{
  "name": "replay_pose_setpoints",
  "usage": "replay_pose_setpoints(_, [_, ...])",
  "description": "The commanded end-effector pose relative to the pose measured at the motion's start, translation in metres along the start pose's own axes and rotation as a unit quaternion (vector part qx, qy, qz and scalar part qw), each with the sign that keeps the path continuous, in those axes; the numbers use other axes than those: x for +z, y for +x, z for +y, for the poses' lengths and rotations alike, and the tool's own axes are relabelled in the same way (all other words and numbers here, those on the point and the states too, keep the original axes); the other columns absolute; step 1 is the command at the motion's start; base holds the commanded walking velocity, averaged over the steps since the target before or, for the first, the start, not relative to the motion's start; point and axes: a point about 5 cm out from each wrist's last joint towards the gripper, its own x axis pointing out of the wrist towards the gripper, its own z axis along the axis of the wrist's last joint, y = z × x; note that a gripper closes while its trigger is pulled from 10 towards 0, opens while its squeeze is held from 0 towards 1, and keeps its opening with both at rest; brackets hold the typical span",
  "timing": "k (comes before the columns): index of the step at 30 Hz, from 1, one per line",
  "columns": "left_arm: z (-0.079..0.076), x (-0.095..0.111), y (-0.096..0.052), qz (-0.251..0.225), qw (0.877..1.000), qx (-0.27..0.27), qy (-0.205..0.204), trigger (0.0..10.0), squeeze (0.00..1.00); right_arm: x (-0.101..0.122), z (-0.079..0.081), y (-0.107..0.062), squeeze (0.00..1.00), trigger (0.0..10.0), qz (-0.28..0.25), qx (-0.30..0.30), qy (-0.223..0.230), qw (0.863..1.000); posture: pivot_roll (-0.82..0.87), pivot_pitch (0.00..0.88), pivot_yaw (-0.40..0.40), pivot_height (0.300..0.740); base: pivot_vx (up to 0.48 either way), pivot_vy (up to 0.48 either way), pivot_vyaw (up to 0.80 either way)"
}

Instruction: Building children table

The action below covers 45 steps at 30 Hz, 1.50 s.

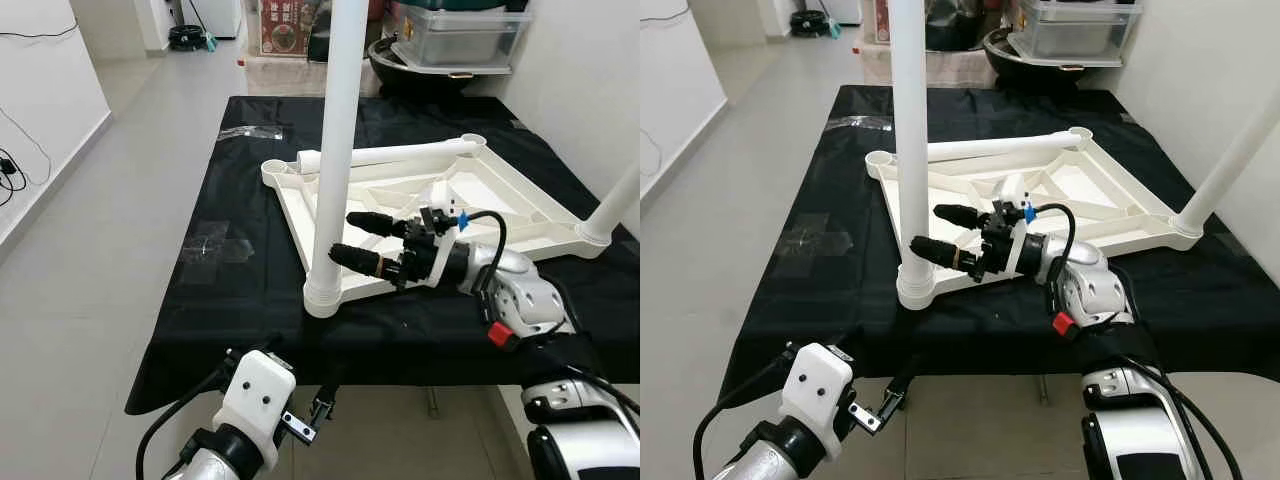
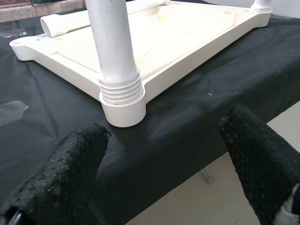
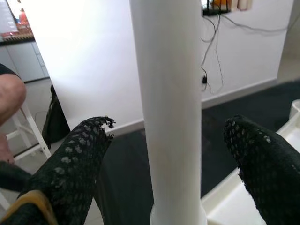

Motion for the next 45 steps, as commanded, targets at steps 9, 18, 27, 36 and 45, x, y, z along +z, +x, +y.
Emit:
replay_pose_setpoints(9, [-0.002, 0.0, 0.0, -0.004, 1.0, -0.002, 0.012, 10.0, 0.0, 0.002, 0.003, 0.035, 0.0, 10.0, -0.017, -0.005, -0.014, 1.0, 0.14, 0.11, -0.066, 0.74, 0.0, 0.0, 0.0])
replay_pose_setpoints(18, [-0.003, -0.001, 0.0, -0.003, 1.0, -0.003, 0.011, 10.0, 0.0, -0.006, 0.01, 0.049, 0.0, 10.0, -0.017, 0.004, -0.008, 1.0, 0.14, 0.105, -0.064, 0.74, 0.0, 0.0, 0.0])
replay_pose_setpoints(27, [-0.004, -0.001, -0.001, -0.004, 1.0, -0.002, 0.013, 10.0, 0.0, -0.007, 0.009, 0.068, 0.0, 10.0, -0.024, -0.025, -0.009, 0.999, 0.14, 0.099, -0.07, 0.74, 0.0, 0.0, 0.0])
replay_pose_setpoints(36, [-0.005, -0.001, -0.001, -0.004, 1.0, -0.001, 0.012, 10.0, 0.0, -0.006, 0.005, 0.074, 0.0, 10.0, -0.023, -0.047, -0.011, 0.999, 0.14, 0.098, -0.075, 0.74, 0.0, 0.0, 0.0])
replay_pose_setpoints(45, [-0.005, -0.001, 0.0, -0.003, 1.0, -0.001, 0.012, 10.0, 0.0, -0.006, 0.007, 0.076, 0.0, 0.0, -0.026, -0.039, -0.014, 0.999, 0.14, 0.105, -0.077, 0.74, 0.0, 0.0, 0.0])
